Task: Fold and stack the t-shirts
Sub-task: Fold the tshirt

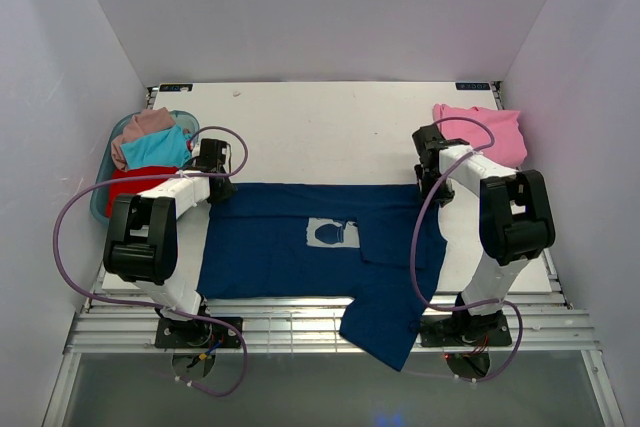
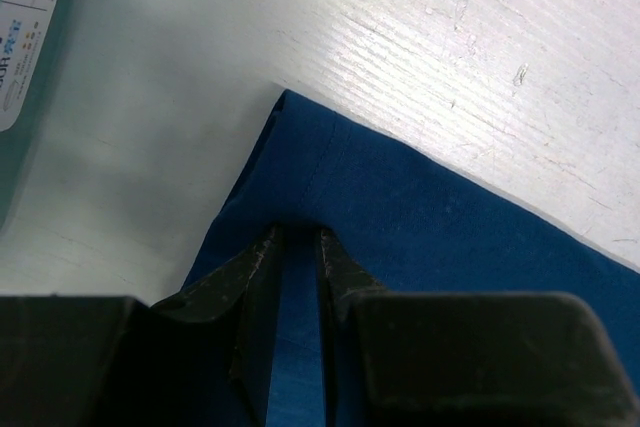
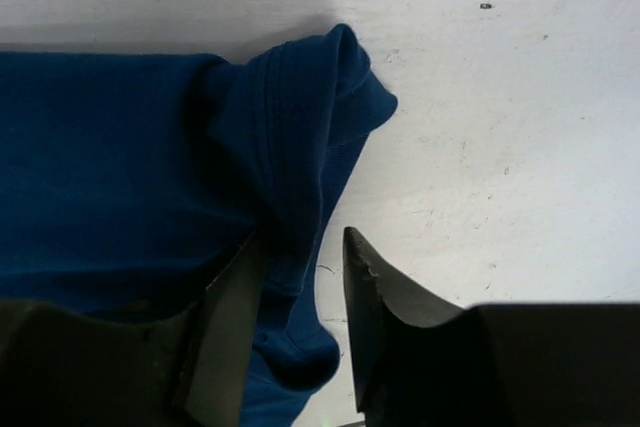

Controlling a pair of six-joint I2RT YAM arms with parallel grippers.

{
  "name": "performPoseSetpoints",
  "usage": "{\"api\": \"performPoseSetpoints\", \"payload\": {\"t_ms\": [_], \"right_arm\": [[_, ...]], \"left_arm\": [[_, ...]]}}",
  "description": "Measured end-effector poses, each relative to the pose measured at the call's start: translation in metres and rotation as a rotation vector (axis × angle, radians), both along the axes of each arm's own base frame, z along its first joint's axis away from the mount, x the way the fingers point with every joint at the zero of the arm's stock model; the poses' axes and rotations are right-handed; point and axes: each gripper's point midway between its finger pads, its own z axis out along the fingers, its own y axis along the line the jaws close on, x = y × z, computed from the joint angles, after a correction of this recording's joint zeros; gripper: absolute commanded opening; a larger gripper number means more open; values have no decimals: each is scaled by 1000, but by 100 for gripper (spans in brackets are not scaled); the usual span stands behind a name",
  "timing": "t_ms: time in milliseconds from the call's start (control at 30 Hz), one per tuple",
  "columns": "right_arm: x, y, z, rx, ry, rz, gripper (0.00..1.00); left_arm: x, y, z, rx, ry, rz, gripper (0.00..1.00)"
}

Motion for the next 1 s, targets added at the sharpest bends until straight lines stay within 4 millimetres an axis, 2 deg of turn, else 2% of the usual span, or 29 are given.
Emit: {"api": "performPoseSetpoints", "payload": {"t_ms": [33,167,367,500,667,867,1000], "right_arm": [[0,0,1,2,-3,1,47],[9,2,14,15,-50,7,48],[48,11,37,81,-180,9,42],[57,12,29,106,-188,3,36],[55,9,10,118,-134,0,30],[58,7,6,128,-141,0,24],[57,4,2,124,-135,-4,26]], "left_arm": [[0,0,0,0,0,0,30],[3,0,3,0,-7,-2,30],[13,-2,7,-2,-24,-4,30],[16,-2,10,1,-32,-9,30],[16,-2,10,3,-32,-12,30],[15,-1,5,7,-17,-16,30],[16,-1,6,7,-20,-16,30]]}}
